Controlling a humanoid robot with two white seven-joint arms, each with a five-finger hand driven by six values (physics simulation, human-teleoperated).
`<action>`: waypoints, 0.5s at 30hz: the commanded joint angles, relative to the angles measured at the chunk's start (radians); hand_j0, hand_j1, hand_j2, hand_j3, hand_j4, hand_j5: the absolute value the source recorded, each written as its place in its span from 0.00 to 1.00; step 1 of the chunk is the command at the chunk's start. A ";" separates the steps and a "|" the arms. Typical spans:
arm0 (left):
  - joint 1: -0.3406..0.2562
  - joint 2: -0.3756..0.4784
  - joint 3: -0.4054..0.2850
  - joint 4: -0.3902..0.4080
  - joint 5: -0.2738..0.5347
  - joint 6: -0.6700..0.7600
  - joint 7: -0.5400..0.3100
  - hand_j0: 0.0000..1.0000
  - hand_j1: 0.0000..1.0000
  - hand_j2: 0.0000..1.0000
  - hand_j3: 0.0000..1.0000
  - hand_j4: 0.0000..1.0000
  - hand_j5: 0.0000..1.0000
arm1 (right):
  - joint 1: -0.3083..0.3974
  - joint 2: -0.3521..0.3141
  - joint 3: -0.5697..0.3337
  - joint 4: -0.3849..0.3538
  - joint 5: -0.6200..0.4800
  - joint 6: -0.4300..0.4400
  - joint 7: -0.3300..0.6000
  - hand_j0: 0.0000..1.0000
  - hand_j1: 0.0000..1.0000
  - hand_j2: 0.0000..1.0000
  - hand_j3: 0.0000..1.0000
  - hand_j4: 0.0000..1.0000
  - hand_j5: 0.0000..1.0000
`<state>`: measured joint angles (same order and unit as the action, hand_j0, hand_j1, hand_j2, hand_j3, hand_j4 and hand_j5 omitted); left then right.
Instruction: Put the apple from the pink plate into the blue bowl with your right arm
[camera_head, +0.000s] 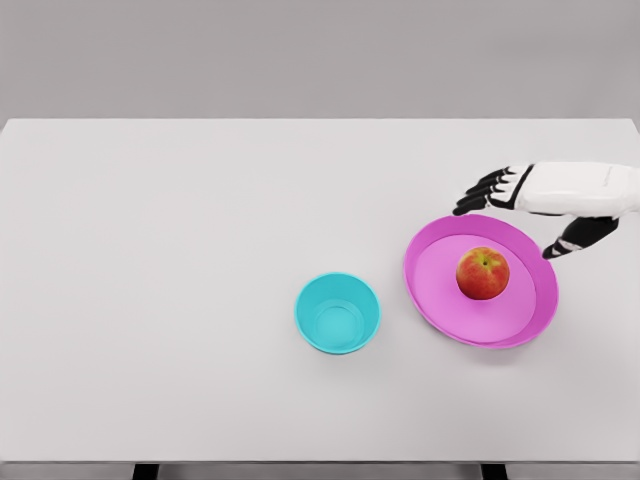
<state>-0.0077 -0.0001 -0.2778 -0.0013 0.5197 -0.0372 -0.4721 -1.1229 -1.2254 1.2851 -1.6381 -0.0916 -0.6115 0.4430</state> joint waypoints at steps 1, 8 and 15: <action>0.000 0.000 0.000 0.000 0.000 -0.001 0.000 1.00 1.00 1.00 1.00 1.00 1.00 | 0.000 -0.006 0.037 0.012 -0.010 0.001 -0.015 1.00 1.00 1.00 1.00 1.00 1.00; 0.000 0.000 0.000 0.000 0.000 0.000 0.000 1.00 1.00 1.00 1.00 1.00 1.00 | -0.011 0.090 0.169 0.066 -0.017 0.122 -0.021 1.00 1.00 1.00 1.00 1.00 1.00; 0.000 0.000 0.000 0.000 0.000 -0.001 0.000 1.00 1.00 1.00 1.00 1.00 1.00 | -0.012 0.089 0.183 0.067 -0.010 0.156 -0.007 1.00 1.00 1.00 1.00 1.00 1.00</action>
<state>-0.0077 -0.0001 -0.2778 -0.0013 0.5198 -0.0374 -0.4721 -1.1351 -1.1390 1.4633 -1.5728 -0.0979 -0.4702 0.4326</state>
